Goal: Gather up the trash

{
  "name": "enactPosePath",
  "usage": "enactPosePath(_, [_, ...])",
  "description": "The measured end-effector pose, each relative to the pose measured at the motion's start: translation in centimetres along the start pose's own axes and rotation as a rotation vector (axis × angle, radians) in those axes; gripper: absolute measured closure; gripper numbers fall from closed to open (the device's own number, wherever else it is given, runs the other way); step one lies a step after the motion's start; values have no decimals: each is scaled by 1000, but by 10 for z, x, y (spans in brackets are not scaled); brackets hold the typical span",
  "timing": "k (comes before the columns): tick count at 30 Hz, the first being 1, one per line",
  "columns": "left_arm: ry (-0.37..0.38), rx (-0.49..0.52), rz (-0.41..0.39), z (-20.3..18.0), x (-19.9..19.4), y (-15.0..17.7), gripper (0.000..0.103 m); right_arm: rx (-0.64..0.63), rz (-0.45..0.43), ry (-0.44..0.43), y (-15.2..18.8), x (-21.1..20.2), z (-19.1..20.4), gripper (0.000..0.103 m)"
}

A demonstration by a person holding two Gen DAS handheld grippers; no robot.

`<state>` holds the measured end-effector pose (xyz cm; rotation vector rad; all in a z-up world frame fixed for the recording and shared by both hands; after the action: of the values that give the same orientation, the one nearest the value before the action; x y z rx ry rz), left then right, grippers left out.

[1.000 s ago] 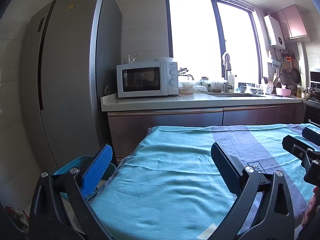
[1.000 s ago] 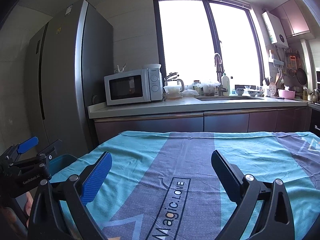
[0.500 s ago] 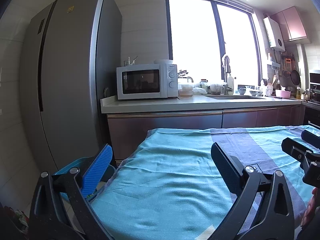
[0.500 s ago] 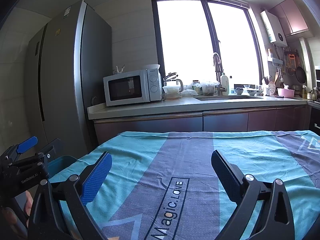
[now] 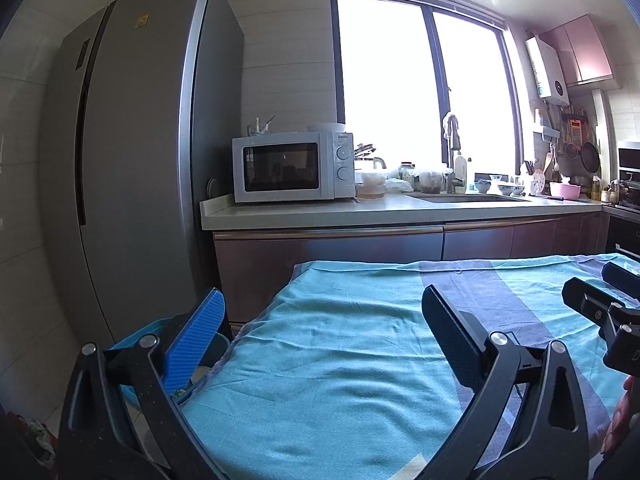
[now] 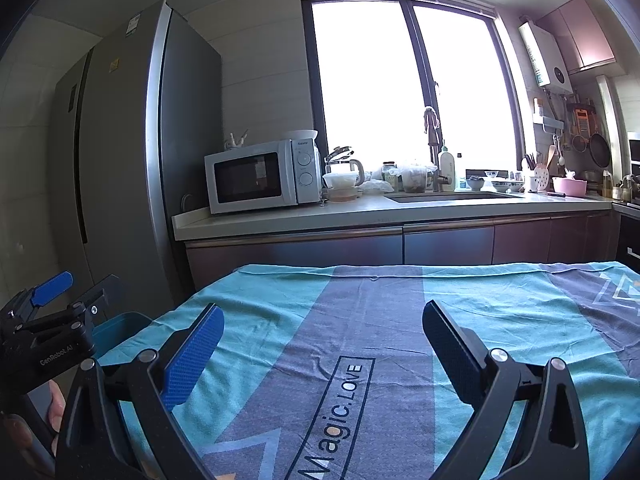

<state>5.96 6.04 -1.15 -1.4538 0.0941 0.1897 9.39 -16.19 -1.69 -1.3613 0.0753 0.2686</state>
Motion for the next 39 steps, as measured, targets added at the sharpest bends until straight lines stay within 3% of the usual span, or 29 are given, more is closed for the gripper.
enactPosePath(39, [2, 2, -4, -3, 2, -1, 6, 8, -6, 9, -1, -2, -2, 7])
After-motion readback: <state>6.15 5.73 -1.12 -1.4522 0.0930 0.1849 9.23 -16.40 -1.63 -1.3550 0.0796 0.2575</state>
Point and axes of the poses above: each gripper's, at about its wrist camera, not at the fingertips, and x roughly the way its jaws point, z to its left, y to its underside, the point moved 6 cm from there along x, roughly the way its jaws point, and after that the axes turned 5 degrees about x, right-handed, at the moved point
